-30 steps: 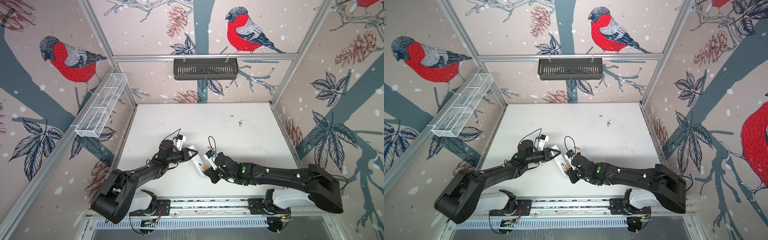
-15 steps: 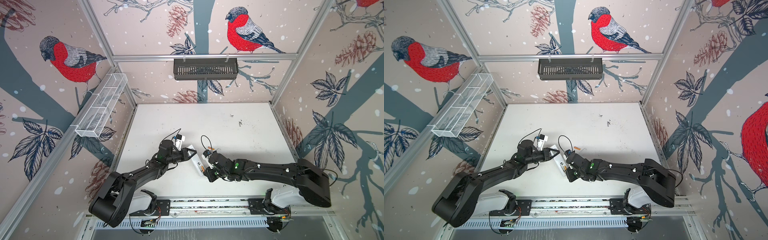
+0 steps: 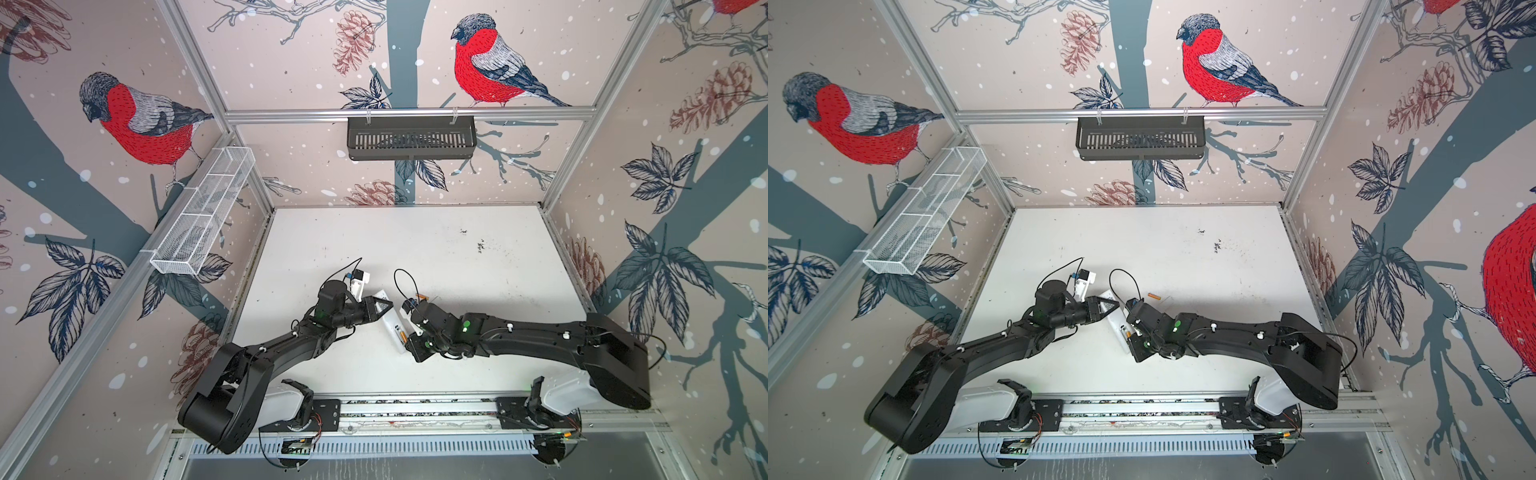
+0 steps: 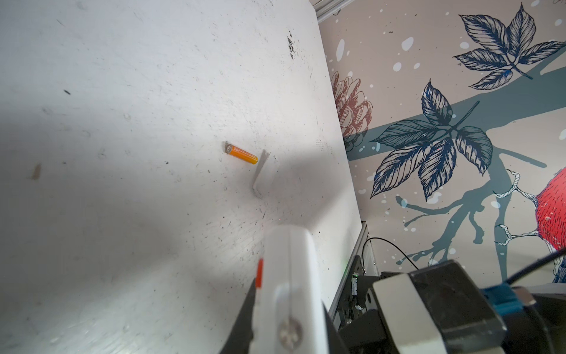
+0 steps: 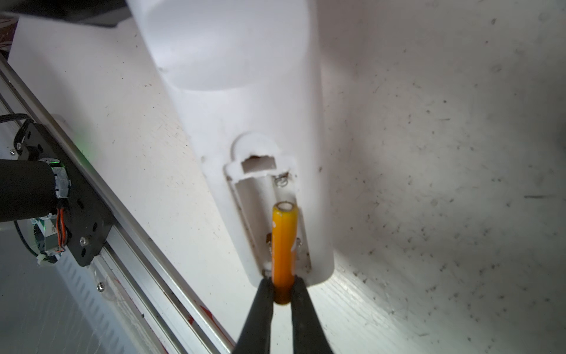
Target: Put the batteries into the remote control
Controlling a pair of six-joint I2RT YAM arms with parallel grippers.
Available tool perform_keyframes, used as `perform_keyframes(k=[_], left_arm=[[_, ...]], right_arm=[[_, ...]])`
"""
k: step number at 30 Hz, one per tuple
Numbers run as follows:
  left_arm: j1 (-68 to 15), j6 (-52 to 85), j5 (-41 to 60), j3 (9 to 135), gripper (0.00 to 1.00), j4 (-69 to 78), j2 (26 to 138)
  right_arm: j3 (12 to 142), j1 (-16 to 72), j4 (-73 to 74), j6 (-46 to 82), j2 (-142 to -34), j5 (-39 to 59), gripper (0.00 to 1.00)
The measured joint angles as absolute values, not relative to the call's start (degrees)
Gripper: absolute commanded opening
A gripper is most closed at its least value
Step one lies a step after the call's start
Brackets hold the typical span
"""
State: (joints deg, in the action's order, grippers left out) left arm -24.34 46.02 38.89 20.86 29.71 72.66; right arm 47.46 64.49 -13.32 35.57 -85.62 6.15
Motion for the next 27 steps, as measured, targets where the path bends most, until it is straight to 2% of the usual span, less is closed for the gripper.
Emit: perform_keyframes(k=[7,13,27], left_arm=[[-24.34,45.87,38.81,20.69,0.02,29.76,72.66],[-24.34,46.09,38.89,20.69,0.02,29.78,72.77],[-24.34,46.33,39.2,20.69,0.02,30.46,72.49]], right_arm=[[49.21,64.34,-15.11,35.33,-86.72,6.55,0.23],[49.98,64.34,-15.73,34.5,-87.18,6.48,0.24],[51.13,64.79,-17.45,34.11,-87.2,4.4,0.14]])
